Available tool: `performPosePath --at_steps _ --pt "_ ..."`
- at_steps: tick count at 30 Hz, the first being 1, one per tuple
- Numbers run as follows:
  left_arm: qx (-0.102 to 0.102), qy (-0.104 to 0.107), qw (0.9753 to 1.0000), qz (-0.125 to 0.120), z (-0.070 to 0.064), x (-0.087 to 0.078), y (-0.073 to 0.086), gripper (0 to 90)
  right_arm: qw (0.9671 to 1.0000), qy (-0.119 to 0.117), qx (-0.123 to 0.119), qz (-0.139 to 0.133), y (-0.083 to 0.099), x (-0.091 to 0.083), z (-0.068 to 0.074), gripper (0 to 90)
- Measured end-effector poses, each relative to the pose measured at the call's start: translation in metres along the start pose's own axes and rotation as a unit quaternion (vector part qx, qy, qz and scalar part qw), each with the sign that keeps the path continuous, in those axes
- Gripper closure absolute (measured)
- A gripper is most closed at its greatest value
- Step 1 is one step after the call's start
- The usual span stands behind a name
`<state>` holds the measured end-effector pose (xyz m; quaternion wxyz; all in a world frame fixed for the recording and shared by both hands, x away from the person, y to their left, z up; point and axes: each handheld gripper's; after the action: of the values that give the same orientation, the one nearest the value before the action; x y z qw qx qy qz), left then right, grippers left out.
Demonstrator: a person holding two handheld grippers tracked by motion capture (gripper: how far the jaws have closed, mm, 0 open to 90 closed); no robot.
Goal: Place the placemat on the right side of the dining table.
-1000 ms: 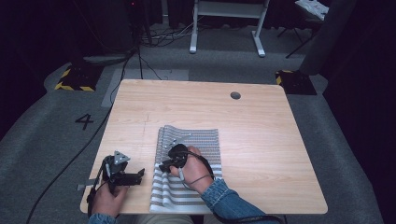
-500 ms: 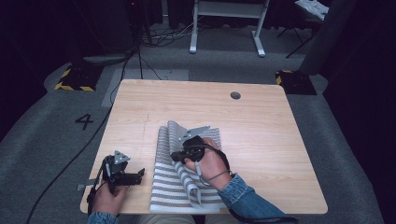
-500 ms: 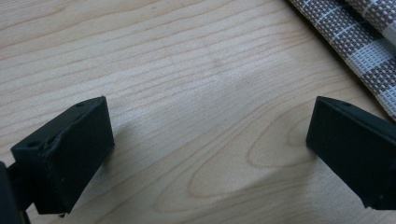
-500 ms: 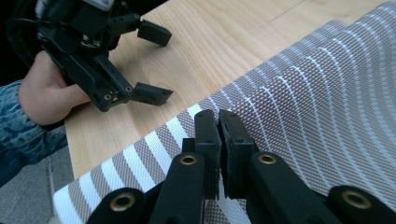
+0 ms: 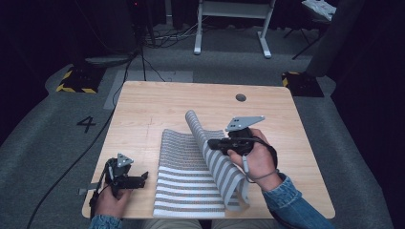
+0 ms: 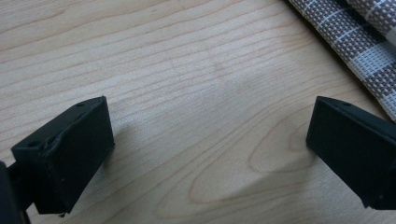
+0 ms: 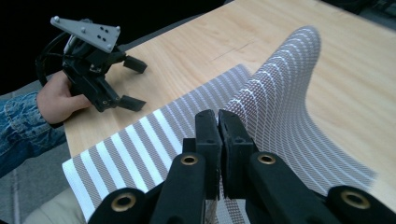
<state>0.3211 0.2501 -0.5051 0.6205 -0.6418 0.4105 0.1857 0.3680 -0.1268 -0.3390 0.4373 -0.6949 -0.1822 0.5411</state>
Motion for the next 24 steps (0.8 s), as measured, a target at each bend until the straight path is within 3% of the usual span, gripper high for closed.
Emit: performPosePath --at_steps 7,9,15,24 --pt "0.003 -0.009 1.0 -0.001 0.0 -0.001 0.001 1.3 0.9995 0.029 -0.003 -0.009 -0.002 -0.038 -0.017 88.3" --pt "0.003 -0.009 1.0 -0.001 0.0 -0.001 0.001 1.3 0.9994 0.033 -0.003 -0.01 -0.003 -0.041 -0.019 88.3" --pt "0.002 -0.007 1.0 -0.001 -0.001 -0.003 0.003 1.3 0.9979 0.064 -0.001 -0.009 -0.004 -0.073 -0.04 88.5" --pt "0.003 -0.007 1.0 -0.002 -0.002 -0.004 0.004 1.3 0.9957 0.093 0.0 -0.002 -0.006 -0.099 -0.063 88.6"
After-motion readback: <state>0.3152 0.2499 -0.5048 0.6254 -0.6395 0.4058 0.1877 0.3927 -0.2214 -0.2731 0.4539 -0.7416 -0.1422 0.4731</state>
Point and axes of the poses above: each handheld gripper's, and its own axes: x roughly forward along the jaws, y roughly out of its underside, z roughly to its left, and after that the axes turned 10 degrees about -x, right-handed
